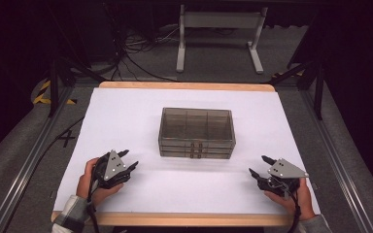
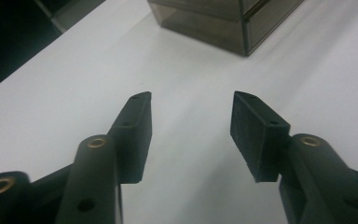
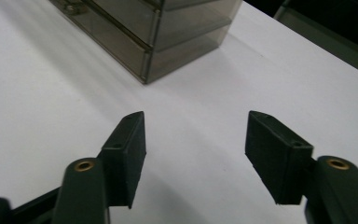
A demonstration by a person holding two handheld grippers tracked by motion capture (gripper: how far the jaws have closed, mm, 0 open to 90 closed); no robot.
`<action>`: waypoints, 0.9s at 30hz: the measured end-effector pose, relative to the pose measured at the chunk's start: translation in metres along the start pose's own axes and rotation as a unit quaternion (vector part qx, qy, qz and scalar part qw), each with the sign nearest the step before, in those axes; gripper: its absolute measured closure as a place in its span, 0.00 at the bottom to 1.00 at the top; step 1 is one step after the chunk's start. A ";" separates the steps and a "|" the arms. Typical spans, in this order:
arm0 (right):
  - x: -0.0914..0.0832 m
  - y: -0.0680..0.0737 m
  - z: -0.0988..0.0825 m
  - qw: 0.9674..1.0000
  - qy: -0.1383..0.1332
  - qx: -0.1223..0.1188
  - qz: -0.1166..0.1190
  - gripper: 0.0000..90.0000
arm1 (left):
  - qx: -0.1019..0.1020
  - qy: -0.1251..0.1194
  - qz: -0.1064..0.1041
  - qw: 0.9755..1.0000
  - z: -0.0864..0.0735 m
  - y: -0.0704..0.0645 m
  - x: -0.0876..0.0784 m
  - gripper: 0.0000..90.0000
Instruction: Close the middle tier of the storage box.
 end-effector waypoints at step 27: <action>-0.021 -0.063 -0.031 0.988 -0.047 0.137 -0.058 0.14 | -0.155 -0.055 -0.013 0.986 -0.067 0.030 -0.046 0.12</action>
Point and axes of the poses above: each handheld gripper's, and its own axes: x roughly forward along the jaws, z roughly out of its top, y roughly to its left, the point moved 9 cm from there along x, roughly forward along the jaws, and after that the axes turned 13 degrees about x, right-handed, at the moved point
